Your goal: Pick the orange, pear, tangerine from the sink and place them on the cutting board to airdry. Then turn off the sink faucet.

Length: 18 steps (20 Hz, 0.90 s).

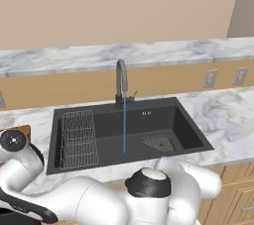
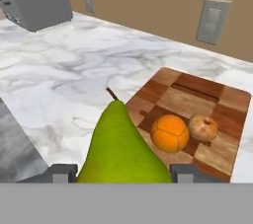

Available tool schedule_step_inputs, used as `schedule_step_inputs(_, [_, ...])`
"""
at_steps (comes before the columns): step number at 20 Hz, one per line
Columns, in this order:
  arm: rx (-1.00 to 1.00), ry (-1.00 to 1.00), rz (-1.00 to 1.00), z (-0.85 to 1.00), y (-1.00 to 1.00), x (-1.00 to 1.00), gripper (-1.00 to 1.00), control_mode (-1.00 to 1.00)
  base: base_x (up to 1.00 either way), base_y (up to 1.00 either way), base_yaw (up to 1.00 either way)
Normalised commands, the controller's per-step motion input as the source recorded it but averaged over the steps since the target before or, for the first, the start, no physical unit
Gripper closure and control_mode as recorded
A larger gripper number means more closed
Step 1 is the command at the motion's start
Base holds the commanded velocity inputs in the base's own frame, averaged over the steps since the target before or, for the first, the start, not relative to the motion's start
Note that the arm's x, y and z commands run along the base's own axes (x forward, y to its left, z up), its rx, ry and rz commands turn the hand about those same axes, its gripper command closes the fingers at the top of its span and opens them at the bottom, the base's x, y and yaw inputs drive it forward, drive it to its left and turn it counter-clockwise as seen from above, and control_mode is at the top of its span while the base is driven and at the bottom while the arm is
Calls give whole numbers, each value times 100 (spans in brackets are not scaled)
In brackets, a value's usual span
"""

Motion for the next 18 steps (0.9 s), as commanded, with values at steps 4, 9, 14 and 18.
schedule_step_inputs(4, [-3,0,0,-16,18,5,100,-100,0,0,0])
schedule_step_inputs(9, [-2,0,0,-17,12,0,100,-100,0,0,0])
schedule_step_inputs(14, [-1,0,0,-22,3,5,100,-100,0,0,0])
schedule_step_inputs(18, [0,0,0,-26,8,17,100,-100,0,0,0])
